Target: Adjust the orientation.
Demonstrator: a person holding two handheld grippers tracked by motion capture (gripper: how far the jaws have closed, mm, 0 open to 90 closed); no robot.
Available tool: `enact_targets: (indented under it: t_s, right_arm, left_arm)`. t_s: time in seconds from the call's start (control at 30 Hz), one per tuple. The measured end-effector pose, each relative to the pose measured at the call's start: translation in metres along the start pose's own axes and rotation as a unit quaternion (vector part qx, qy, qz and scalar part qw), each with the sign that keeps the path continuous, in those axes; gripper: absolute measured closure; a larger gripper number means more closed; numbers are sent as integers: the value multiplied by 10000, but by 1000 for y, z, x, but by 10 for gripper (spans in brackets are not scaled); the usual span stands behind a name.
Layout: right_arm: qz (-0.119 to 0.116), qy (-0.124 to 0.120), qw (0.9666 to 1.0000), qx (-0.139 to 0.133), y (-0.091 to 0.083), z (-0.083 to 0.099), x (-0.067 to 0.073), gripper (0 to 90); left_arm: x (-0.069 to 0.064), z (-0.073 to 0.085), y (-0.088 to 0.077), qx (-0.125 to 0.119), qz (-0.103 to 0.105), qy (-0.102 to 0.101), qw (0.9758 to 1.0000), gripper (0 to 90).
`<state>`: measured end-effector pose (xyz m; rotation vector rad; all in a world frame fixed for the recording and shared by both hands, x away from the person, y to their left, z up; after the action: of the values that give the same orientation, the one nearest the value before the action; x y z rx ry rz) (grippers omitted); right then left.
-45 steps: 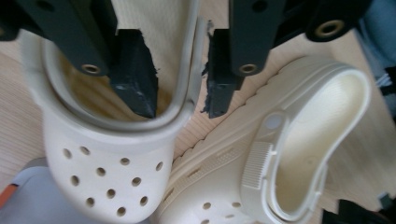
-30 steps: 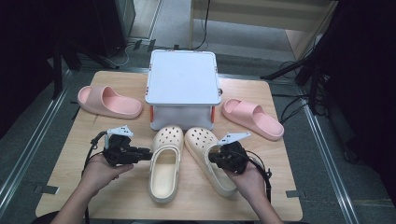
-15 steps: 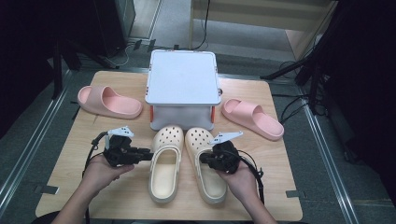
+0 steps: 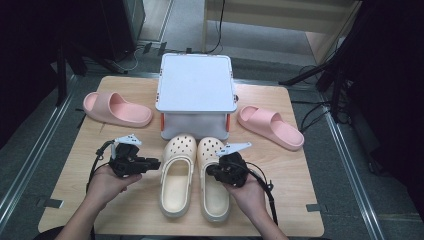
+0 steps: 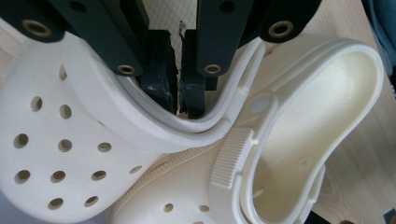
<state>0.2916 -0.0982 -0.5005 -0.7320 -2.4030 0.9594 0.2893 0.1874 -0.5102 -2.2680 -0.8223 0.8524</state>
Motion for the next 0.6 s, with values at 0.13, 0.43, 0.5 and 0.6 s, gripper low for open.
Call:
enact_targets:
  t_s: [0.13,0.43,0.5,0.6]
  right_arm:
    - [-58,63,9999,-130,2,-3,4,860]
    - [-10,35,9996,-283,6,-4,9,861]
    - [-24,49,9996,-282,6,-3,8,860]
    - [-75,62,9996,-263,5,-2,5,853]
  left_arm:
    - [-4,-1,2,-65,150,92,9998,769]
    - [-8,1,7,18,339,-19,9994,808]
    - [-10,2,7,-7,377,-34,9993,813]
    - [-11,2,6,22,374,-9,9993,811]
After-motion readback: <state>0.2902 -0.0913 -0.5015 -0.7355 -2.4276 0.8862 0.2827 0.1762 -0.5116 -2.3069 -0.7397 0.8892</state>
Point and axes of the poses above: each handheld gripper's, and its own axes: y roughly forward along the jaws, z roughly out of its underside, x roughly to its left, the point moved 3 cm from there along y, roughly forward along the jaws
